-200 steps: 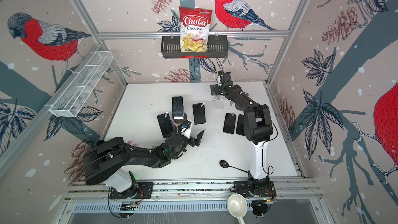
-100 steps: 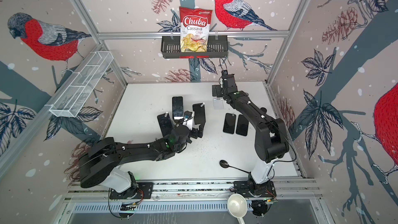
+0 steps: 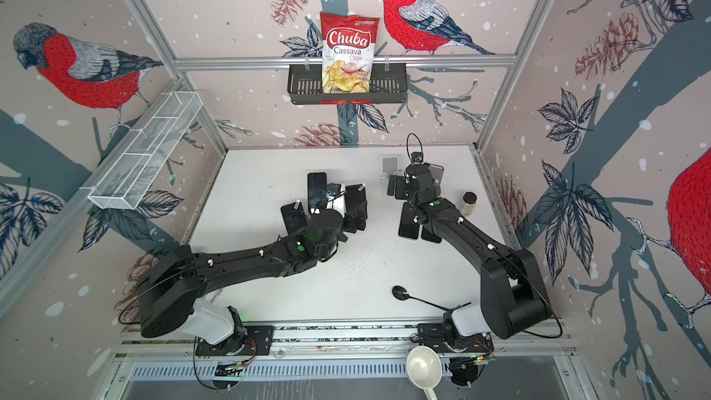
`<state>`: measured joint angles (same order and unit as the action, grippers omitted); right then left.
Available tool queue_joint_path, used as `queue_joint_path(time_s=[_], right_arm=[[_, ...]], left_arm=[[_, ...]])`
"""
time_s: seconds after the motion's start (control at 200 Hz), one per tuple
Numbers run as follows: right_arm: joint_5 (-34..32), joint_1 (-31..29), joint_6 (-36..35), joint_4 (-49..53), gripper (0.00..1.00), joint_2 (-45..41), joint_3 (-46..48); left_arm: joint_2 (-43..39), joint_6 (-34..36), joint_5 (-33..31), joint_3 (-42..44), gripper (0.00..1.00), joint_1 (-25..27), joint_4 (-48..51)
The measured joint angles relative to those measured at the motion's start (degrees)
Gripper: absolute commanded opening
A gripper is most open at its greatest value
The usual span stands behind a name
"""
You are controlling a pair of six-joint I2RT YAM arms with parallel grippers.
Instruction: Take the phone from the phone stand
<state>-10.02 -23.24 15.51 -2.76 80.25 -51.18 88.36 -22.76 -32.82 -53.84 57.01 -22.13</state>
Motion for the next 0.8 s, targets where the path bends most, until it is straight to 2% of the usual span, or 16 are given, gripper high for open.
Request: queue_joint_path(time_s=[0.15,0.5,0.801], right_arm=[[1.0,-0.1,2.0,-1.4,1.00,-1.5,4.3],[1.6,-0.3,3.0,-2.3,1.00,-2.1,7.8],[3.0,-1.2,3.8,-4.8,0.99,-2.1,9.2]], left_arm=[[3.2,-2.9,-0.3,-6.3,0.96,-0.4,6.4],[8.9,-7.3,-1.9,-13.2,0.96,-1.7,16.7],[10.7,-8.8,-2.3,-14.8,0.95,-2.1,20.2]])
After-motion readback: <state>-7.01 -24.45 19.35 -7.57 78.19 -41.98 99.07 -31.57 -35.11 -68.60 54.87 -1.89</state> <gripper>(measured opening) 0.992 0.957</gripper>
